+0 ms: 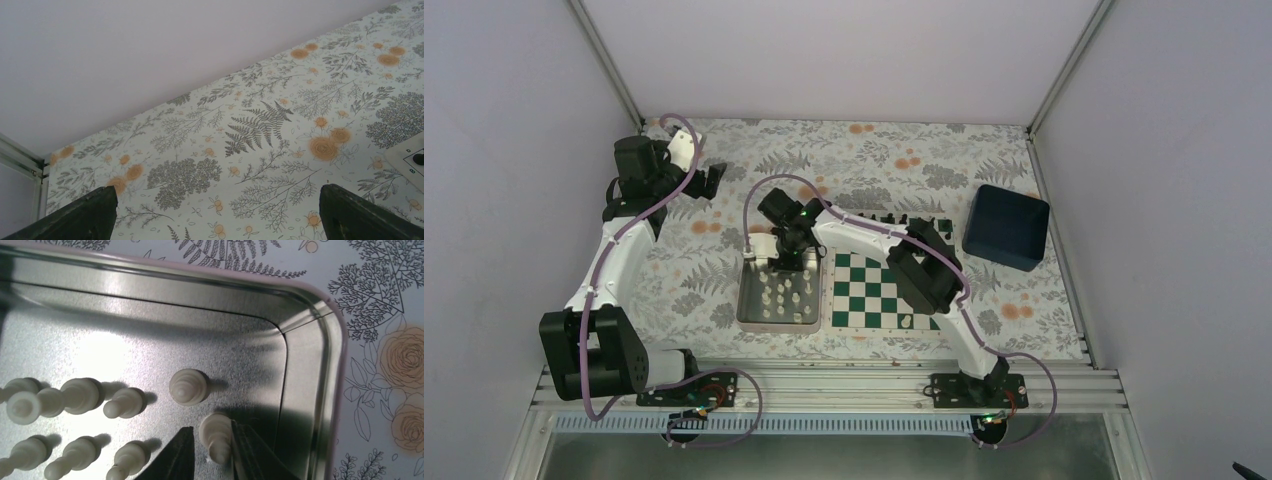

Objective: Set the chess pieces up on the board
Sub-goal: Pick up the chess piece from the storage box.

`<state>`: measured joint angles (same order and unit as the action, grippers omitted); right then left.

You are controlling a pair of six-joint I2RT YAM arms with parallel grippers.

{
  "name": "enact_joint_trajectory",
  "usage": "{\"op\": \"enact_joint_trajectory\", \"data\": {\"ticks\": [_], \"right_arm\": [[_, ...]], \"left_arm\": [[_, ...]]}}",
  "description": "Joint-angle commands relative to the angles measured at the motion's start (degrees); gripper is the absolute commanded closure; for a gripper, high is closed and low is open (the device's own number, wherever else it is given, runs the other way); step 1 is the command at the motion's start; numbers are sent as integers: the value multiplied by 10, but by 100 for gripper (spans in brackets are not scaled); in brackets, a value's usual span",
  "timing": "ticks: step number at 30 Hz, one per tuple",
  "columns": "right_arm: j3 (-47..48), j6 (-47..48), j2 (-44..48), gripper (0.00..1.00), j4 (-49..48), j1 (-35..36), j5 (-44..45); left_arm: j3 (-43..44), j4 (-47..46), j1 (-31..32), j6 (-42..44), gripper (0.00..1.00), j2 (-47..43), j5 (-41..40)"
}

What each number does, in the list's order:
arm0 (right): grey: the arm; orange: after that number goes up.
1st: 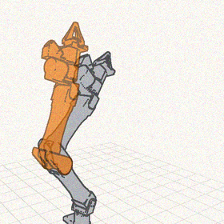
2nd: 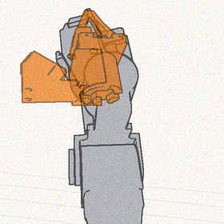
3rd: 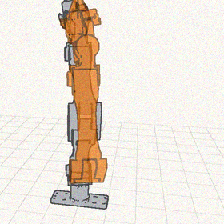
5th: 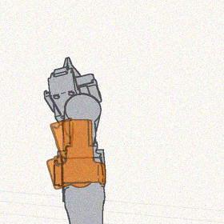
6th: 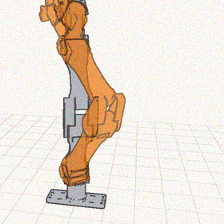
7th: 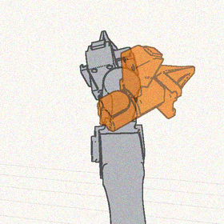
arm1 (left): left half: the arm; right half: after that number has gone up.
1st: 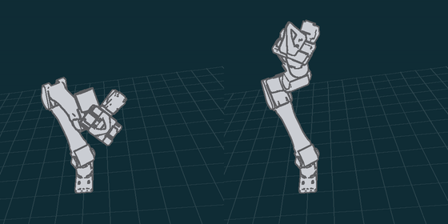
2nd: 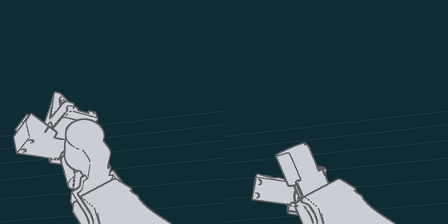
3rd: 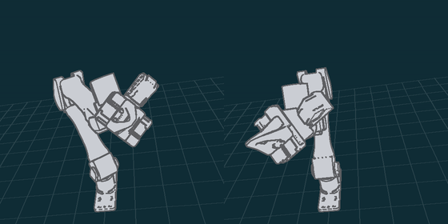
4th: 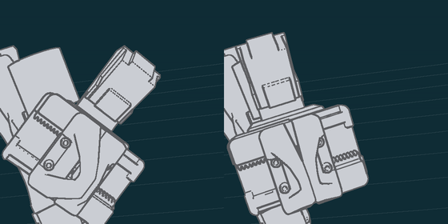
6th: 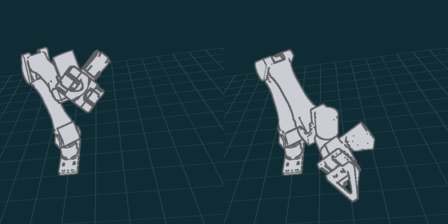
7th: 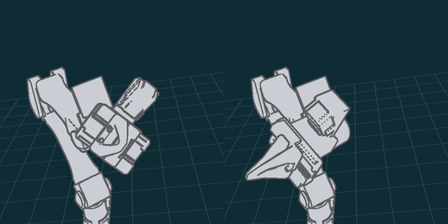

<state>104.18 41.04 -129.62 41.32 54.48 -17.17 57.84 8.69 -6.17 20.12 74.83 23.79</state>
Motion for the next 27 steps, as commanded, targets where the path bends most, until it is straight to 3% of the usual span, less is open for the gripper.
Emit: {"op": "enact_joint_trajectory", "data": {"ticks": [1, 10, 17, 27], "right_arm": [[12, -6, -13, 83, -10, 10, 9], [10, -7, 9, 94, 5, 12, 19], [-25, -18, 99, 96, 23, 11, 12], [-217, -31, 311, 96, 38, -22, 12]], "left_arm": [[-1, -13, -2, -1, 0, -5, 12], [0, -12, -2, -2, 0, -4, 14], [2, -10, -2, -3, 0, -8, 12], [6, -10, -2, -2, 0, -7, 4]]}}
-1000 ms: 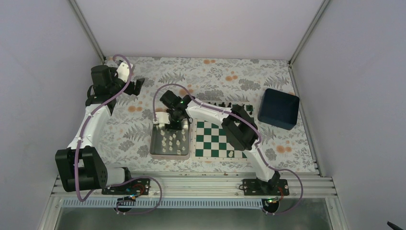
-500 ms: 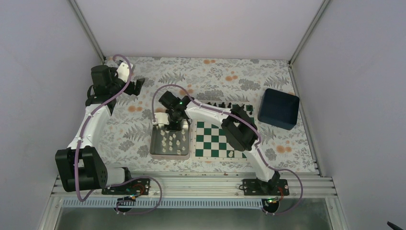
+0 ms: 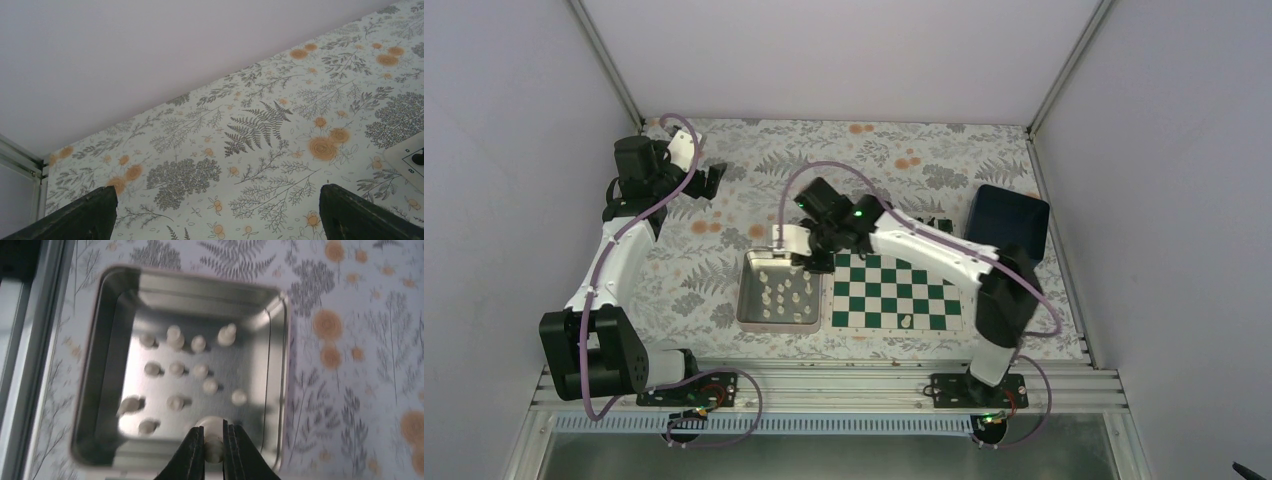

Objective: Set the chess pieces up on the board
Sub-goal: Pick up the chess piece from the storage box, then place the chess piece on the chessboard.

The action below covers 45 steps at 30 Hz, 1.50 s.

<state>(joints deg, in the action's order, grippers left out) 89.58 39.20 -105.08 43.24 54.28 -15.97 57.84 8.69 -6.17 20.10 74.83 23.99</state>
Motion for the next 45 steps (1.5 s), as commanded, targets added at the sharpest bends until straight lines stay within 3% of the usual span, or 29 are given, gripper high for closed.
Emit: {"op": "enact_joint_trajectory", "data": {"ticks": [1, 9, 18, 45], "right_arm": [[-94, -12, 84, 96, 20, -28, 4], [-258, -17, 200, 96, 9, -76, 3], [-396, -24, 239, 95, -31, -84, 13], [-438, -18, 223, 96, -45, -94, -16]], "left_arm": [[7, -9, -2, -1, 0, -6, 1], [13, -4, -2, -1, 0, 1, -4], [14, 1, -2, 0, 0, 5, -2], [12, 3, -2, 2, 0, 5, 0]]}}
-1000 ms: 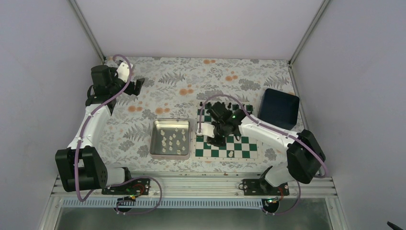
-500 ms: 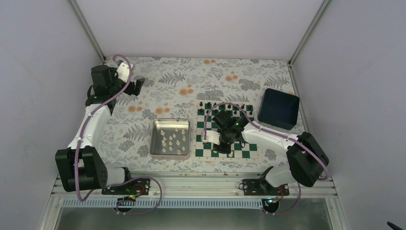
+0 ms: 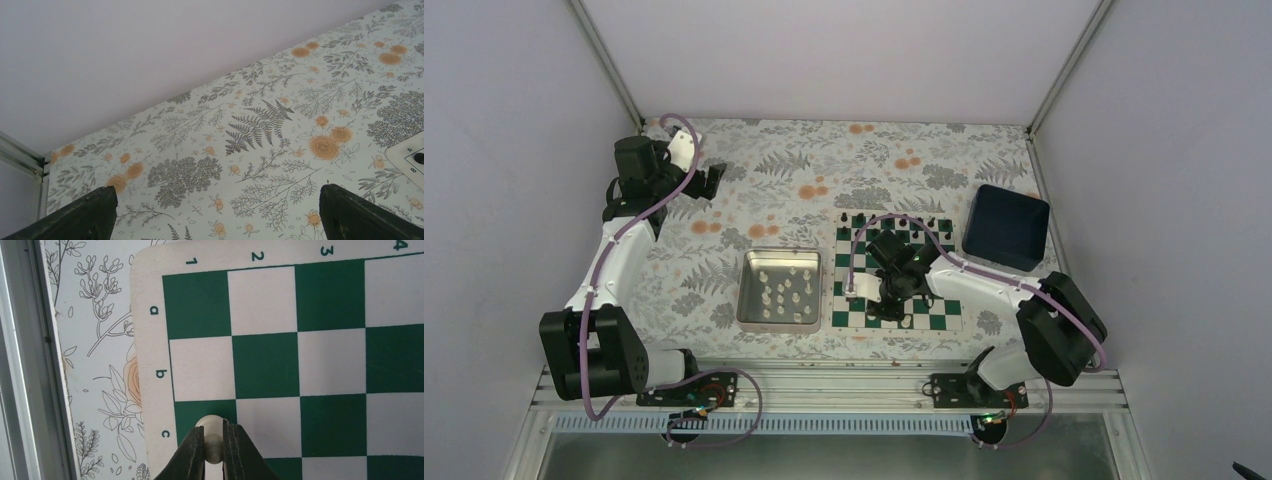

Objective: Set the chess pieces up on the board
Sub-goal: Place the chess piece on the chessboard.

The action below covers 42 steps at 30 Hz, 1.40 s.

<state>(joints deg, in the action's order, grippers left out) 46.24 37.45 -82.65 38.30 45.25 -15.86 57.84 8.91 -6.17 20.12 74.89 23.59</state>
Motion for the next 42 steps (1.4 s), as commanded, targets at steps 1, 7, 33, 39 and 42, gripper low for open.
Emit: {"op": "enact_joint_trajectory", "data": {"ticks": [1, 7, 33, 39, 42], "right_arm": [[-5, 0, -2, 96, 4, -3, -17], [-11, 4, -16, 96, 4, -3, -19], [94, 15, 7, 65, 69, -3, -26], [226, 13, -61, 59, 69, 22, -24], [297, 1, -110, 59, 44, 48, -7]], "left_arm": [[12, 0, -2, 2, 0, 6, 4], [12, 1, -2, 3, 0, 5, 4], [13, -1, -1, 4, 0, 10, 9], [15, -1, -2, 5, 0, 11, 10], [14, -1, -2, 6, 0, 10, 6]]}}
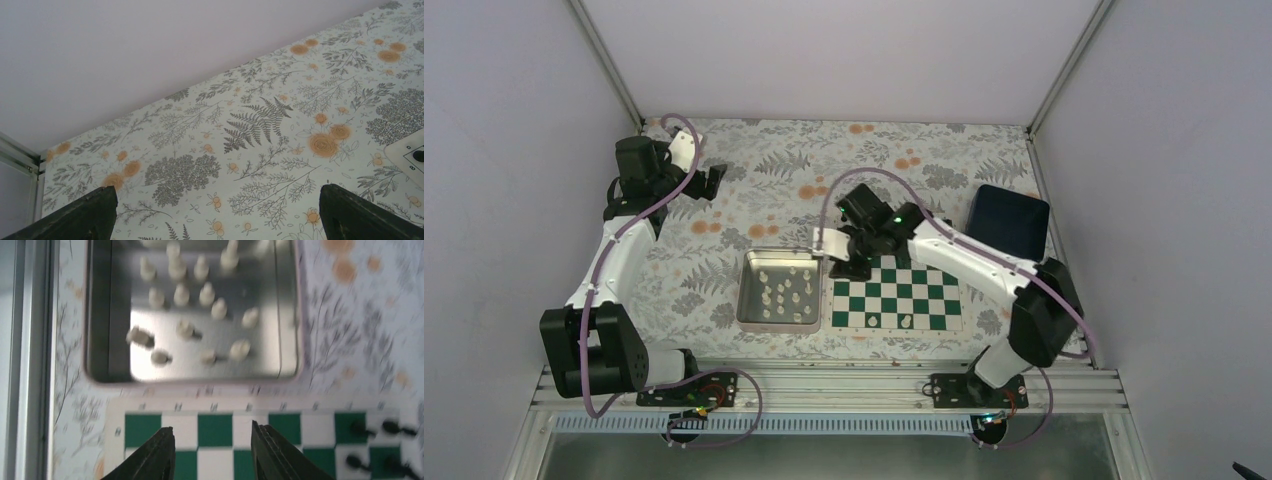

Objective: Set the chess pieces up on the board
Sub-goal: Place the chess piece on the chessboard, then pick up the chess piece from the storage box.

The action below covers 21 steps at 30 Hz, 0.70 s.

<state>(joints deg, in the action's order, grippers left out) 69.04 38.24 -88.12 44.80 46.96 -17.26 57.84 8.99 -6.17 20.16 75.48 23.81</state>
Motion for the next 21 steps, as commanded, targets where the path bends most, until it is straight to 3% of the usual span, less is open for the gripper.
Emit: {"op": "enact_joint_trajectory", "data": {"ticks": [1, 11, 21], "right_arm": [[95, -8, -76, 59, -25, 41, 12], [274, -18, -277, 62, -65, 106, 46], [328, -24, -354, 62, -85, 113, 54]], "left_arm": [[13, -2, -2, 6, 0, 3, 4], [8, -4, -1, 6, 0, -7, -11], [4, -8, -1, 8, 0, -6, -21]]}}
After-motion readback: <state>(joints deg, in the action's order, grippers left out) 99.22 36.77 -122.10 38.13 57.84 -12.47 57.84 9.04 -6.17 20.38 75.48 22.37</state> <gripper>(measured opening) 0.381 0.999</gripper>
